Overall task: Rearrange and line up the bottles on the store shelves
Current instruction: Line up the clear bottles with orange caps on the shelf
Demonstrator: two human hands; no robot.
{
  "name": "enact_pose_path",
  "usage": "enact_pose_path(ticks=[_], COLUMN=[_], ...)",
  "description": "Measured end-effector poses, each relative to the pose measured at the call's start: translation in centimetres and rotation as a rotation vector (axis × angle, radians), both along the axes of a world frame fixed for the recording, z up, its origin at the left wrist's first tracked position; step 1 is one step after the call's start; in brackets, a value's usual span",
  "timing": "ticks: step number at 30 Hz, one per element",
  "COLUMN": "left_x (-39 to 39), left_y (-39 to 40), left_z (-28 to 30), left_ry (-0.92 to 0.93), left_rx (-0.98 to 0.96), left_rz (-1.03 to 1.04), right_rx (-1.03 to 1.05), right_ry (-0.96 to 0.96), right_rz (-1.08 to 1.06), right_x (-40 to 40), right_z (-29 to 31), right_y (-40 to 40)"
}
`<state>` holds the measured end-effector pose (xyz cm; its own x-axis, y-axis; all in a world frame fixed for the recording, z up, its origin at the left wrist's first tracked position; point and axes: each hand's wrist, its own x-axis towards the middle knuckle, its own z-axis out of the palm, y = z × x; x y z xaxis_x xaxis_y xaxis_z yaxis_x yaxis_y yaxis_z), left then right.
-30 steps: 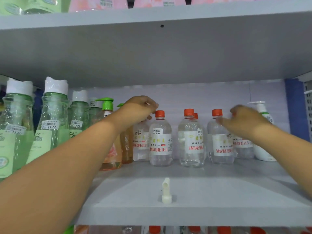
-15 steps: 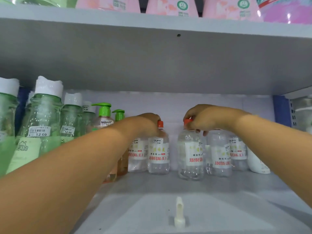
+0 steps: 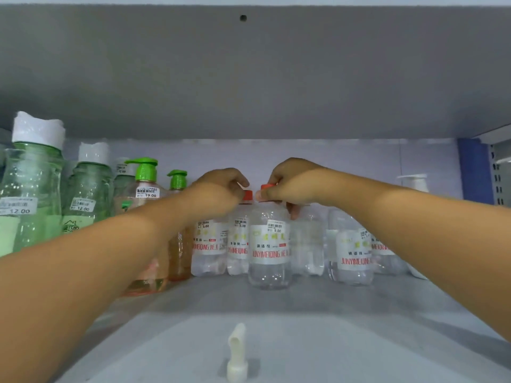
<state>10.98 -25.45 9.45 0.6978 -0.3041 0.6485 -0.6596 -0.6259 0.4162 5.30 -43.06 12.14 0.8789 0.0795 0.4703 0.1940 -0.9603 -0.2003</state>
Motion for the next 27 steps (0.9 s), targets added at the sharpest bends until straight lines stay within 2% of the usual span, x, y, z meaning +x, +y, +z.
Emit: enact_pose_path(ticks=[2,4,5,7,9,11,12,15,17,19,24,27], left_x=[-1.7,-2.7,-2.7,-2.6,-2.8,-2.9,-2.9,-3.2,-3.1,-2.7,-2.4,-2.5], left_y=[0.8,1.0,0.8,0.1,0.1,1.0,1.7,4.1,5.0,5.2,4.4,4.4], left_z=[0.1,-0.5,-1.0,-1.6,-1.2,-0.3,0.2,1.2,1.4,1.3,0.7,0.4], left_ry=[0.224,0.314,0.283,0.210,0.216,0.258,0.285,0.368,0.419,0.431,0.385,0.386], left_rx=[-0.063,0.032,0.080,0.108,0.107,0.144,0.170,0.214,0.185,0.160,0.145,0.132], left_rz=[-0.184,-0.241,-0.212,-0.142,-0.125,-0.123,-0.125,-0.142,-0.159,-0.152,-0.109,-0.130], right_rx=[0.089,0.206,0.169,-0.092,-0.271,-0.304,-0.296,-0.238,-0.251,-0.221,-0.105,-0.121], right_ry=[0.034,0.034,-0.016,-0.107,0.001,0.212,0.259,0.180,0.196,0.211,0.173,0.166], right_rz=[0.050,0.071,0.035,-0.144,-0.294,-0.339,-0.344,-0.337,-0.352,-0.305,-0.034,-0.003], right_x=[0.1,0.2,0.3,0.8,1.4,2.1,2.6,4.2,4.7,4.9,5.1,5.9], right_z=[0.4,1.6,2.4,3.6,3.6,2.8,2.5,2.2,2.1,2.2,2.8,2.3], right_y=[0.2,-0.5,-1.1,-2.5,-3.4,-3.8,-3.8,-3.8,-3.6,-3.4,-2.8,-2.3])
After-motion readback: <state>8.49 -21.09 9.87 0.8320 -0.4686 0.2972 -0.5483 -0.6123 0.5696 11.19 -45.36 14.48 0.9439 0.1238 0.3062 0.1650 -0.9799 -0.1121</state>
